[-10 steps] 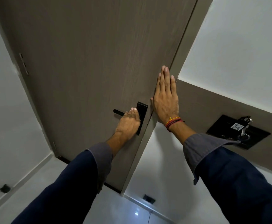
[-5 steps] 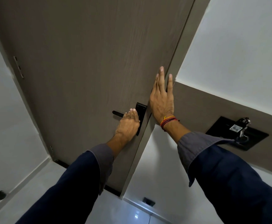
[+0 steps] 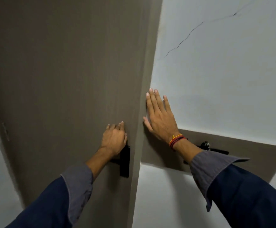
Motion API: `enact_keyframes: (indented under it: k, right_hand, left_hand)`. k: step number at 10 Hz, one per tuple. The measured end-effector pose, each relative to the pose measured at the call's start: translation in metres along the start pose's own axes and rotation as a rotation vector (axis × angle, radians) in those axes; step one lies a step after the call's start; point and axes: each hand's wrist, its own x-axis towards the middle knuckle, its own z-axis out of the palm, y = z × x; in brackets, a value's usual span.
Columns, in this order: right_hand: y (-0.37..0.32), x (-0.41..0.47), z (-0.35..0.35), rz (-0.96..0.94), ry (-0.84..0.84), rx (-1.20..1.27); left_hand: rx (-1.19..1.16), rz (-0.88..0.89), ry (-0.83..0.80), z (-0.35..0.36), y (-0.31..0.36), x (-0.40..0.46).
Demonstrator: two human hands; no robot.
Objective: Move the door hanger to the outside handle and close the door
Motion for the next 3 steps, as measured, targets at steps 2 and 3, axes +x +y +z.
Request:
enact_keyframes:
  k: [2,3]
  right_hand:
    - [0.078,0.032,-0.045,0.12,0.028,-0.044]
    - [0.11,0.041,-0.069,0.168,0.028,-0.055]
  left_hand:
    - [-0.094,0.072,0.346,-0.108,0.036,0.067]
    - [-0.07,0.09,0.469,-0.16,0.061,0.096]
